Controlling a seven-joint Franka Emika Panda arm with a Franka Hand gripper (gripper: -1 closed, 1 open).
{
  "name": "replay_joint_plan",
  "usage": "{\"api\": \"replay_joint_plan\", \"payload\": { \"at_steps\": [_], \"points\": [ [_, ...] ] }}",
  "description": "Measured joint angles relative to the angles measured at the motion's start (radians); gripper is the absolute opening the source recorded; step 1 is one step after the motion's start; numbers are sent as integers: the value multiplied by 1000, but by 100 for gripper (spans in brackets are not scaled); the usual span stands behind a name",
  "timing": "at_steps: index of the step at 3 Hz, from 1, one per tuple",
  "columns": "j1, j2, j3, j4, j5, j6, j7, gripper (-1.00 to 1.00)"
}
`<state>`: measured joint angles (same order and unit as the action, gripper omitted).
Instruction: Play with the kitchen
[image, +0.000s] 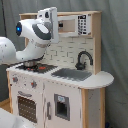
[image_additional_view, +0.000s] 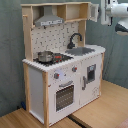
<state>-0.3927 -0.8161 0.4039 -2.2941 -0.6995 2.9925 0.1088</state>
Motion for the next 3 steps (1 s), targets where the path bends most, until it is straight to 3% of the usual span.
{"api": "replay_joint_plan", "payload": {
  "at_steps": [3],
  "points": [
    [-90,177,176,202,0,0,0,-100]
  ]
}}
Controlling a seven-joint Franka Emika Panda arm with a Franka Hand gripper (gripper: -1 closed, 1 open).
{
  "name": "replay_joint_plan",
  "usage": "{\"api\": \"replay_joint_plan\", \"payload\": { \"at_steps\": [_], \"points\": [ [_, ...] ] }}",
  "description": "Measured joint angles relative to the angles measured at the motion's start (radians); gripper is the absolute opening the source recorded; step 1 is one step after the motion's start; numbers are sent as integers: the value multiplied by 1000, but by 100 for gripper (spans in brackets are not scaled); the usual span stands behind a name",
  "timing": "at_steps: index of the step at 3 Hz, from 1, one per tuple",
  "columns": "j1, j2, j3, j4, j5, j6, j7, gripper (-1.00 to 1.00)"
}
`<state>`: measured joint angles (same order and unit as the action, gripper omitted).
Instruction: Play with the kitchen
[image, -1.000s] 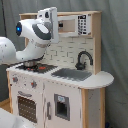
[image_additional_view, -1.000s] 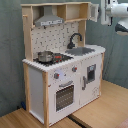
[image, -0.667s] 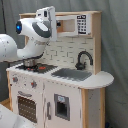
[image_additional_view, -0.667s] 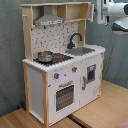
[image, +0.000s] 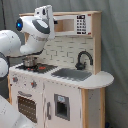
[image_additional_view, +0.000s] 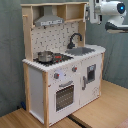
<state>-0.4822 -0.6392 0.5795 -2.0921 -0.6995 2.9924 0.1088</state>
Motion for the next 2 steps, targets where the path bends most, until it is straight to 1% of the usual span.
{"api": "replay_joint_plan", "payload": {
  "at_steps": [2],
  "points": [
    [-83,95,120,106,0,0,0,-100]
  ]
}}
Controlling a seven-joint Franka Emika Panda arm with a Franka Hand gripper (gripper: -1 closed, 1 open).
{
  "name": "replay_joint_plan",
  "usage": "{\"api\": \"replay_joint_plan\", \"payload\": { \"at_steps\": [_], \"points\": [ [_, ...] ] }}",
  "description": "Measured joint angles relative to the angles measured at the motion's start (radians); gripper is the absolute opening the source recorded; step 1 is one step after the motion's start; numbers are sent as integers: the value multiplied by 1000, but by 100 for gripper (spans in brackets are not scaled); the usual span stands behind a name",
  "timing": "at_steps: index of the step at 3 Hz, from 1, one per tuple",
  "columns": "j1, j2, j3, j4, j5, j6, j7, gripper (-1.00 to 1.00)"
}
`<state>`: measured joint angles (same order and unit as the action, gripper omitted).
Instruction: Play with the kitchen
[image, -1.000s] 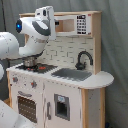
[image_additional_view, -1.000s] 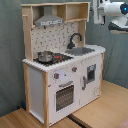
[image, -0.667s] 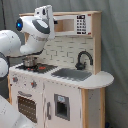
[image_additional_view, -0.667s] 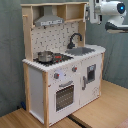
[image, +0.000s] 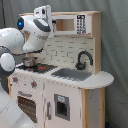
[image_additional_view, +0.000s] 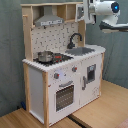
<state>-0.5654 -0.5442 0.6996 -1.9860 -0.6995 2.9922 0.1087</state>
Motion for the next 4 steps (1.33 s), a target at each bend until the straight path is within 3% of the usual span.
{"api": "replay_joint_plan", "payload": {
  "at_steps": [4],
  "points": [
    [-233,161,254,196,0,0,-2,-100]
  ]
}}
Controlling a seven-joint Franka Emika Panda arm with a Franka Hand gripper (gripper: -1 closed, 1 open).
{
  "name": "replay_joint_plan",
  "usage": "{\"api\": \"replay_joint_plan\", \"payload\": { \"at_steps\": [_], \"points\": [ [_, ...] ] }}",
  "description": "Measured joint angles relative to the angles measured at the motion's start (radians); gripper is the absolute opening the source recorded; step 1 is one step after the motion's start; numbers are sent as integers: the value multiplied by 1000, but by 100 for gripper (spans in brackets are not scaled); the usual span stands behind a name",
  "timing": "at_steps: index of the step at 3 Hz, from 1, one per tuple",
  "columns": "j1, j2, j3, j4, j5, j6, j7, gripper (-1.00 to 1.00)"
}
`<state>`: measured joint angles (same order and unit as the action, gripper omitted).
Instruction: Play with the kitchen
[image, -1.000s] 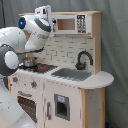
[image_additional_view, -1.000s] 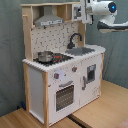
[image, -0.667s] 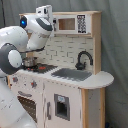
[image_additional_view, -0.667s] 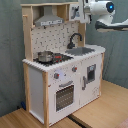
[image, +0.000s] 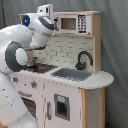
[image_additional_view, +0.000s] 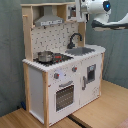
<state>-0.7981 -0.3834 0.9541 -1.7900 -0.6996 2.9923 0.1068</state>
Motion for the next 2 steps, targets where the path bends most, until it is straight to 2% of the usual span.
{"api": "replay_joint_plan", "payload": {
  "at_steps": [1,2],
  "points": [
    [-36,-77,44,32,0,0,8,-100],
    [-36,-100,45,29,0,0,12,-100]
  ]
}}
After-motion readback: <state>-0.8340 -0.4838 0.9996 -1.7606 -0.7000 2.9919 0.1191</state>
